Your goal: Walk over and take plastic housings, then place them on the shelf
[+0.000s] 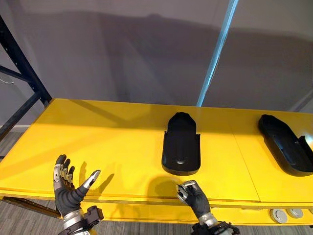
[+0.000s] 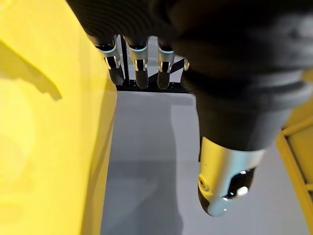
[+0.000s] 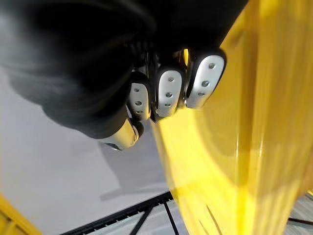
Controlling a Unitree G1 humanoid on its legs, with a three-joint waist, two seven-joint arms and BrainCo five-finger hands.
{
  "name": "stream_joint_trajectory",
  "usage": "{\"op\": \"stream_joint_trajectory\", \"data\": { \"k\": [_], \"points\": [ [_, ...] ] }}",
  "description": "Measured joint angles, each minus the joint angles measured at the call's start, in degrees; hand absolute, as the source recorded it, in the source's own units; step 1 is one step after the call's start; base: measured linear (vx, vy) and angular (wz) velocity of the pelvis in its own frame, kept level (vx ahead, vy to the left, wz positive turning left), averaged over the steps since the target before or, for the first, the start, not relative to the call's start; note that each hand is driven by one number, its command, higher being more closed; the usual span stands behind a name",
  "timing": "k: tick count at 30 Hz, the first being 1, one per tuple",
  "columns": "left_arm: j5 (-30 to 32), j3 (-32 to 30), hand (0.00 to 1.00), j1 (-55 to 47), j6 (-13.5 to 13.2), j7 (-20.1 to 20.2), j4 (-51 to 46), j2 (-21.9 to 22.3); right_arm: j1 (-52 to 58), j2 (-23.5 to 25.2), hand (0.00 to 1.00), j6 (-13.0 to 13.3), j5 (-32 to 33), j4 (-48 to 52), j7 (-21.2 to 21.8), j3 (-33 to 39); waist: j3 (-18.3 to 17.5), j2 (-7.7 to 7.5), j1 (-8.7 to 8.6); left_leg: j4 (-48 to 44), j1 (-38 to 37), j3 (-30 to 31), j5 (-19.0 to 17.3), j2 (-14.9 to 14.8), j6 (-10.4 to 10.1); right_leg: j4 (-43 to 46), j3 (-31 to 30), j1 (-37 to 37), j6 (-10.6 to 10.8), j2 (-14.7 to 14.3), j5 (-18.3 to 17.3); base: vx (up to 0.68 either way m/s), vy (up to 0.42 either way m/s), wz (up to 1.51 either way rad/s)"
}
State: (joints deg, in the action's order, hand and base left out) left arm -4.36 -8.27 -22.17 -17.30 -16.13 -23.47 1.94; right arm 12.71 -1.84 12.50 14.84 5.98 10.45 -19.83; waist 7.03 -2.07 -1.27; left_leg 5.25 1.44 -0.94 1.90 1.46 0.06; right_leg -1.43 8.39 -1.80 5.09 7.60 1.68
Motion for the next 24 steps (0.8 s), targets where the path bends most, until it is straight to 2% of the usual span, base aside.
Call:
{"op": "stream_joint_trajectory", "data": {
  "k": [6, 11, 13, 15, 18, 24],
  "points": [
    [-0.05, 1.58, 0.00, 0.13, -0.04, -0.78, 0.23, -0.07, -4.92, 0.45, 1.00, 0.13, -5.49, -0.21, -6.30, -0.33, 0.82, 1.25, 0.64, -0.24, 0.85, 1.36, 1.01, 0.46, -0.76, 0.01, 1.52, -0.37, 0.24, 0.45, -0.28, 0.02, 0.013, 0.14],
    [-2.10, 3.61, 0.00, 0.08, -0.04, -0.80, 0.66, -0.22, -4.96, 0.48, 1.00, 0.13, -7.61, -0.47, -8.85, 0.36, 0.88, 1.34, 0.54, -0.18, 1.21, 2.62, 1.64, 0.54, -1.12, 0.52, 2.59, -0.36, -0.09, 0.56, -0.66, -0.01, 0.008, 0.14],
    [-5.09, 4.11, 0.00, -0.13, -0.09, 0.87, 0.91, -0.57, -4.95, 0.43, 1.00, 0.13, -8.56, -0.83, -9.23, 1.03, 0.95, 1.50, 0.51, 0.00, 1.16, 2.86, 1.78, 0.46, -0.92, 1.09, 2.99, -0.37, -0.22, 0.54, -0.97, -0.06, -0.005, 0.10],
    [-8.84, 5.38, 0.00, -1.10, -0.10, 4.87, 1.08, -1.99, -4.89, 0.41, 1.00, 0.13, -8.54, -0.91, -9.18, 1.78, 1.22, 1.95, 0.50, 0.05, 1.25, 2.81, 1.53, 0.40, -1.19, 1.42, 3.00, -0.41, -0.22, 0.51, -1.00, -0.06, -0.002, 0.01],
    [-10.29, 6.40, 0.00, -2.23, -0.09, 8.95, 1.12, -3.70, -4.79, 0.37, 1.00, 0.12, -8.49, -0.98, -8.85, 1.77, 1.29, 2.13, 0.08, 0.06, 1.32, 2.47, 1.36, 0.28, -1.18, 1.79, 2.94, -0.73, -0.21, 0.48, -1.00, -0.04, 0.001, -0.04],
    [-11.26, 7.76, 0.00, -2.18, -0.08, 11.64, 2.14, -5.27, -3.20, 0.25, 1.00, 0.13, -8.43, -1.00, -7.31, 2.06, 1.11, 2.09, -0.76, -0.02, 1.29, 2.05, 1.80, 0.15, -0.68, 1.70, 2.82, -0.77, -0.22, 0.38, -0.98, -0.01, 0.000, -0.01]
  ]
}}
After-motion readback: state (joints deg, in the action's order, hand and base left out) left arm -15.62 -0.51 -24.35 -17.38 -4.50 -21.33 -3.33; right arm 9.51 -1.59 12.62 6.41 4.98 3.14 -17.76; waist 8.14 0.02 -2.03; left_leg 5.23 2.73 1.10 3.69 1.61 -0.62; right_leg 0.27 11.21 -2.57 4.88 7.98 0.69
